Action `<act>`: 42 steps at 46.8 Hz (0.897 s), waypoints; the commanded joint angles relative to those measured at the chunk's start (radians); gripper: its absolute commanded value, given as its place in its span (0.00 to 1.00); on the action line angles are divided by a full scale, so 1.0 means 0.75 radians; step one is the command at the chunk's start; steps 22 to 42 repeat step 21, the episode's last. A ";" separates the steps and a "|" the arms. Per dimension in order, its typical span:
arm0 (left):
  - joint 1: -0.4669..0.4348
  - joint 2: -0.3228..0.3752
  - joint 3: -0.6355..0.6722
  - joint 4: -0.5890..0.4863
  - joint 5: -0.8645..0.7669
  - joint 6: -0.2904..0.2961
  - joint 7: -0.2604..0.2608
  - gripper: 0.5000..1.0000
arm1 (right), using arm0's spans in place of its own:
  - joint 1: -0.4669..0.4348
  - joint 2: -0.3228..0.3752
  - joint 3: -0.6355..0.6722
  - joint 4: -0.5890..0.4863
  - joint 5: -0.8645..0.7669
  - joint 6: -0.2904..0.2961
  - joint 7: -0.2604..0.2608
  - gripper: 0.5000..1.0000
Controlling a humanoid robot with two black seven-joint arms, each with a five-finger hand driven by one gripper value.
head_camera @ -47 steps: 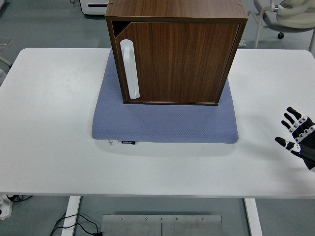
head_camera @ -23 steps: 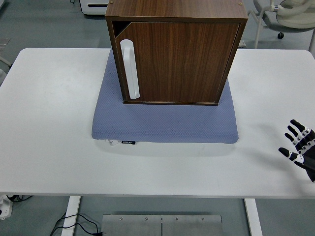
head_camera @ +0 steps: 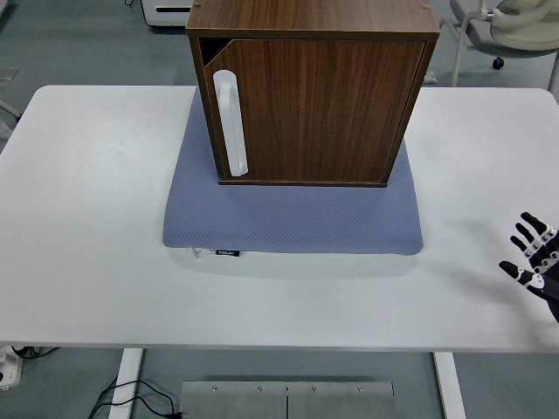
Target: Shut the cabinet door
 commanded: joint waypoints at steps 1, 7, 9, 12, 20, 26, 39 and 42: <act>0.002 0.000 0.000 0.000 0.000 0.000 0.000 1.00 | 0.000 -0.006 0.011 -0.001 0.030 0.000 0.000 1.00; 0.000 0.000 0.000 0.000 0.000 0.000 0.000 1.00 | 0.000 -0.008 0.013 -0.001 0.047 0.000 0.000 1.00; 0.000 0.000 0.000 0.000 0.000 0.000 0.000 1.00 | 0.000 -0.006 0.013 -0.001 0.047 0.000 0.000 1.00; 0.002 0.000 0.000 0.000 0.000 0.000 0.000 1.00 | 0.000 -0.004 0.013 -0.001 0.047 0.000 0.000 1.00; 0.000 0.000 0.000 0.000 0.000 0.000 0.000 1.00 | 0.000 -0.004 0.013 -0.001 0.047 -0.002 0.000 1.00; 0.002 0.000 0.000 0.000 0.000 0.000 0.002 1.00 | 0.000 -0.004 0.013 -0.001 0.047 -0.002 0.000 1.00; 0.002 0.000 0.000 0.000 0.000 0.000 0.002 1.00 | 0.000 -0.004 0.013 -0.001 0.047 -0.002 0.000 1.00; 0.002 0.000 0.000 0.000 0.000 0.000 0.002 1.00 | 0.000 -0.004 0.013 -0.001 0.047 -0.002 0.000 1.00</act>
